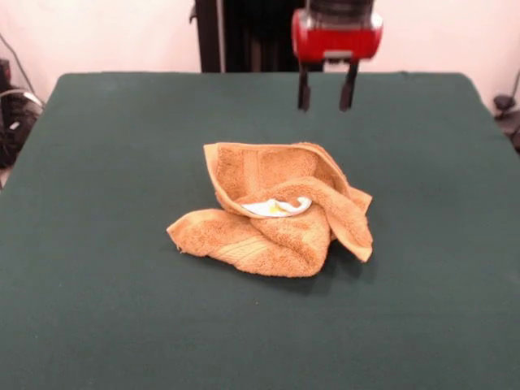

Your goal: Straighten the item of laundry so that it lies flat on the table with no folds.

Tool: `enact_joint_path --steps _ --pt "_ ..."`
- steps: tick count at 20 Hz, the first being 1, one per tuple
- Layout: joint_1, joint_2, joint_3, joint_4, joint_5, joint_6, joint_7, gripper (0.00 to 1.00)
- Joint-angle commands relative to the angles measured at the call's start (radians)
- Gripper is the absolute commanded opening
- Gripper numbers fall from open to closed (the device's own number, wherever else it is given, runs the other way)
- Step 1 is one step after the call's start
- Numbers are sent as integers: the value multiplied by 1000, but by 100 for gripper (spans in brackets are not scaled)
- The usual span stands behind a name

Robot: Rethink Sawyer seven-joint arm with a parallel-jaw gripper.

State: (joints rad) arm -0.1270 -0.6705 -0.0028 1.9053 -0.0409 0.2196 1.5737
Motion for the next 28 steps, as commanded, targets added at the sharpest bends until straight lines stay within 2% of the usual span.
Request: enact_joint_path --steps 1,3,5,9,12,16,18,20,21,24,28 --pt "-11 169 41 68 27 -204 272 100" --pt "12 153 18 70 39 -183 266 100" --pt "80 70 -63 37 49 -15 220 100" --pt "155 -51 -158 -62 38 291 160 100" --pt "173 -73 -161 -87 51 378 193 100" --pt "183 -143 -161 -22 129 410 318 100" --pt "202 -165 -181 -33 133 422 332 100" --pt "202 -185 -177 -51 121 424 290 100" --pt "177 -185 -141 -97 74 484 169 100" --pt "135 -164 -69 -205 -34 582 -66 100" --pt "85 -183 32 -266 -163 602 -305 100"
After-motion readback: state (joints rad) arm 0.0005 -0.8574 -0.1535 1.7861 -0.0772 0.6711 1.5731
